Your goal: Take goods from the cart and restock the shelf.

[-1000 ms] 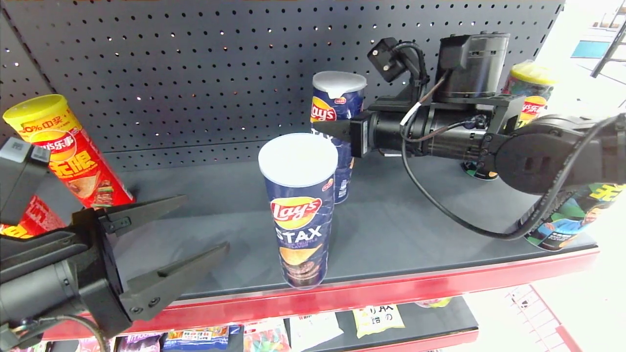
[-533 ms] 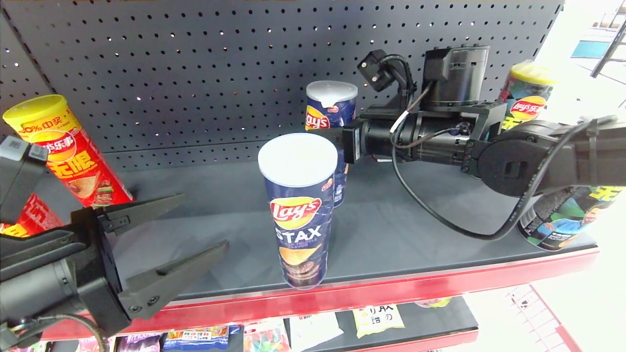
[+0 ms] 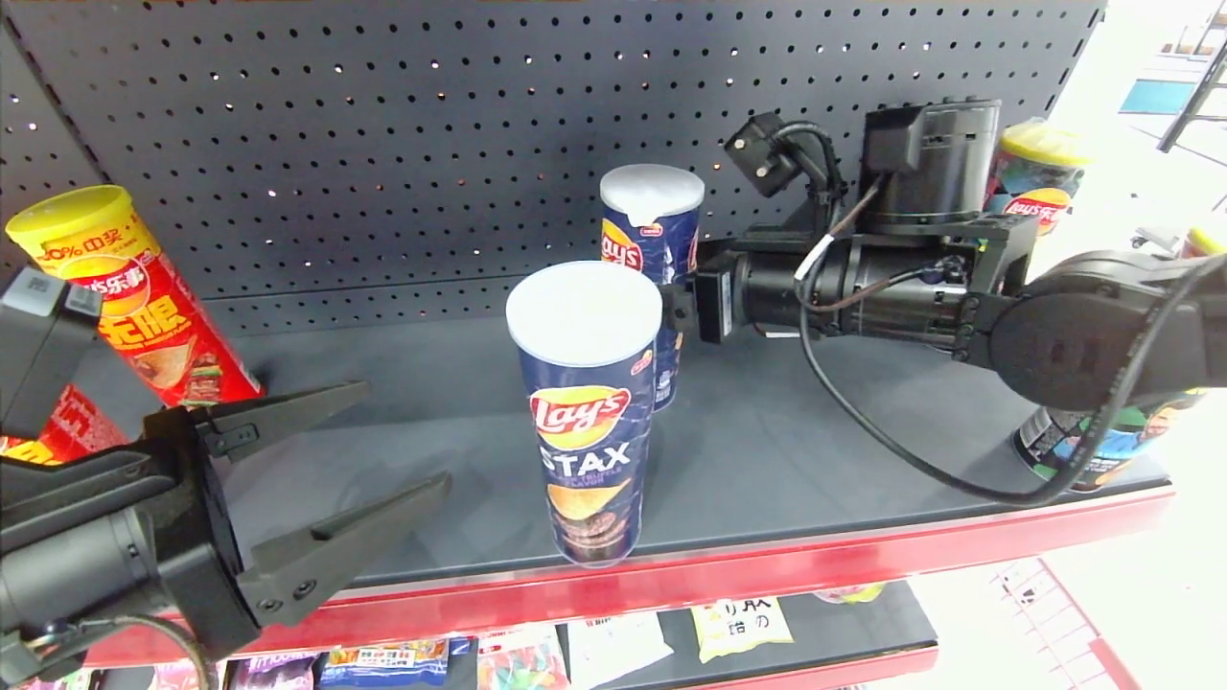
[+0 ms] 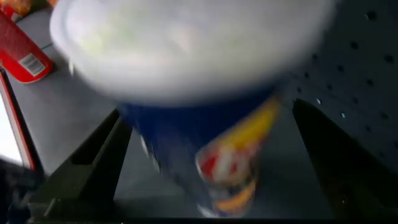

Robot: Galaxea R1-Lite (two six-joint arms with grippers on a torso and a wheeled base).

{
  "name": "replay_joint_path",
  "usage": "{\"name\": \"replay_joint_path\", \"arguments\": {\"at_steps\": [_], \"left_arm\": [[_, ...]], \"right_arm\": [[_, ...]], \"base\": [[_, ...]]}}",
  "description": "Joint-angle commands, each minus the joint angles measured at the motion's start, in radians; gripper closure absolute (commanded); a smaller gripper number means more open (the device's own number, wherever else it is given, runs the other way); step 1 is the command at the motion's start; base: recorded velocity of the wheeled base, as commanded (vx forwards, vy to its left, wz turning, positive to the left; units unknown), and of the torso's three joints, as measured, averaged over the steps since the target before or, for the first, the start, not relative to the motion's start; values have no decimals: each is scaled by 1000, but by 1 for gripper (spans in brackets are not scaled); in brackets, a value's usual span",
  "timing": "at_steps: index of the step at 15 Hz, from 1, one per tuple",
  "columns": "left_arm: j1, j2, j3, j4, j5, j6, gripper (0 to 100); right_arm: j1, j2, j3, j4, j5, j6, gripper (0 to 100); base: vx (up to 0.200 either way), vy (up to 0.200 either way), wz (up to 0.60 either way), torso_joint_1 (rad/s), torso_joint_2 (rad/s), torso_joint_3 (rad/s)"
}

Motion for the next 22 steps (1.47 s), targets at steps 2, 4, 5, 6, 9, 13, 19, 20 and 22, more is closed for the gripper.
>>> {"name": "replay_joint_path", "arguments": {"at_steps": [2, 4, 5, 6, 9, 13, 19, 20, 22], "left_arm": [[0, 13, 1, 1, 1, -1, 0], [0, 24, 1, 17, 1, 2, 0], [0, 29, 1, 31, 1, 7, 0], [0, 32, 0, 50, 1, 9, 0], [0, 72, -34, 97, 22, 38, 0], [22, 150, -63, 126, 56, 78, 0], [29, 234, -85, 168, 159, 171, 0], [29, 256, -96, 186, 168, 183, 0], [25, 283, -108, 211, 174, 216, 0]], "right_arm": [[-11, -124, 97, 0, -6, 1, 0], [-33, -202, 169, 0, -40, 3, 0], [-37, -235, 203, 0, -58, 12, 0], [-37, -259, 225, 0, -69, 20, 0], [-36, -377, 327, 2, -114, 27, 0], [-2, -583, 550, 3, -138, 24, 0], [4, -795, 731, 5, -134, 24, 0], [5, -831, 757, 6, -134, 24, 0], [2, -884, 789, 12, -137, 24, 0]], "base": [[0, 0, 0, 0, 0, 0], [0, 0, 0, 0, 0, 0], [0, 0, 0, 0, 0, 0], [0, 0, 0, 0, 0, 0], [0, 0, 0, 0, 0, 0], [0, 0, 0, 0, 0, 0], [0, 0, 0, 0, 0, 0], [0, 0, 0, 0, 0, 0], [0, 0, 0, 0, 0, 0]]}}
